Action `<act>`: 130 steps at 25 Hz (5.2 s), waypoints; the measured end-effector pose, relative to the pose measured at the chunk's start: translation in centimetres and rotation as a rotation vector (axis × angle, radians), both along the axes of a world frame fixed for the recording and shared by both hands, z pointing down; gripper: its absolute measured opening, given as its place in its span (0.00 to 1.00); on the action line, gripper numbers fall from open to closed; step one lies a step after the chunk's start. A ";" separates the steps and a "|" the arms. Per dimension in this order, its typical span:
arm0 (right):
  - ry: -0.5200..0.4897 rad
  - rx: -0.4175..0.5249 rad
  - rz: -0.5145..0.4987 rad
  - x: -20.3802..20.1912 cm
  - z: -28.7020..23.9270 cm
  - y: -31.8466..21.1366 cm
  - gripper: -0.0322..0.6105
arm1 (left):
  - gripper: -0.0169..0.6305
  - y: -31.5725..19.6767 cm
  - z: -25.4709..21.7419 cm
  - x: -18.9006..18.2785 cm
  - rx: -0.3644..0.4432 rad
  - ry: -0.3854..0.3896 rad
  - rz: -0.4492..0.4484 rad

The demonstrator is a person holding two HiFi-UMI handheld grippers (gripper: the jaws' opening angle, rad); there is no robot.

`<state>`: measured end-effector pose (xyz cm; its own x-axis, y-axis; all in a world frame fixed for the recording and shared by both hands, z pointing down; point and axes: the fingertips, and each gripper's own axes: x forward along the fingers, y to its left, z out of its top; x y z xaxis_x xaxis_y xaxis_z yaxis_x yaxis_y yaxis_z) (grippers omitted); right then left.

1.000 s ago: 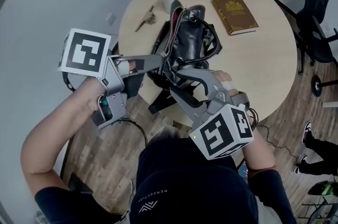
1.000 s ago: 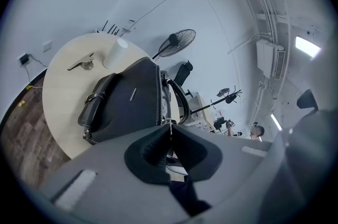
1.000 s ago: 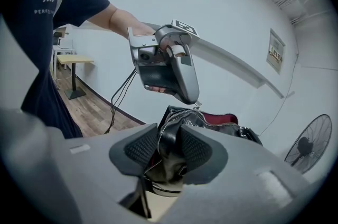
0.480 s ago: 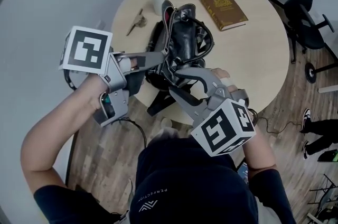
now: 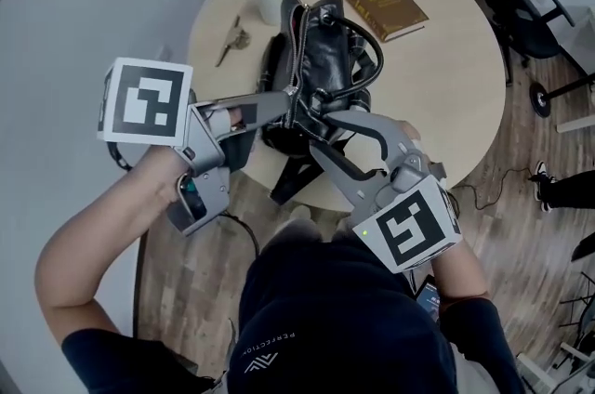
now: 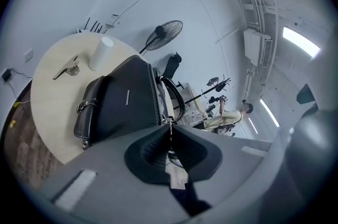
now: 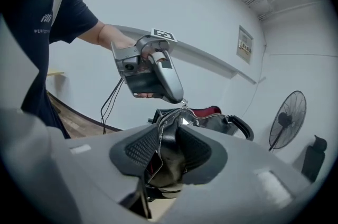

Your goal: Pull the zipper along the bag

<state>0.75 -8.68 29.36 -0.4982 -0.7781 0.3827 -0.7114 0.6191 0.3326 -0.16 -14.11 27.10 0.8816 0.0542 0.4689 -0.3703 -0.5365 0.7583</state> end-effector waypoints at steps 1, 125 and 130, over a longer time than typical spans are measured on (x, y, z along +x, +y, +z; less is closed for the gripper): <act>-0.008 0.005 0.031 0.0 0.0 -0.2 0.26 | 0.06 -0.3 0.1 -0.2 0.011 -0.002 0.007; -0.354 0.127 0.877 -5.3 0.9 -4.6 0.09 | 0.07 -5.1 -1.1 0.5 0.221 -0.122 0.775; -0.347 0.125 0.870 -5.8 0.7 -4.0 0.09 | 0.07 -4.8 -1.2 0.1 0.259 -0.144 0.809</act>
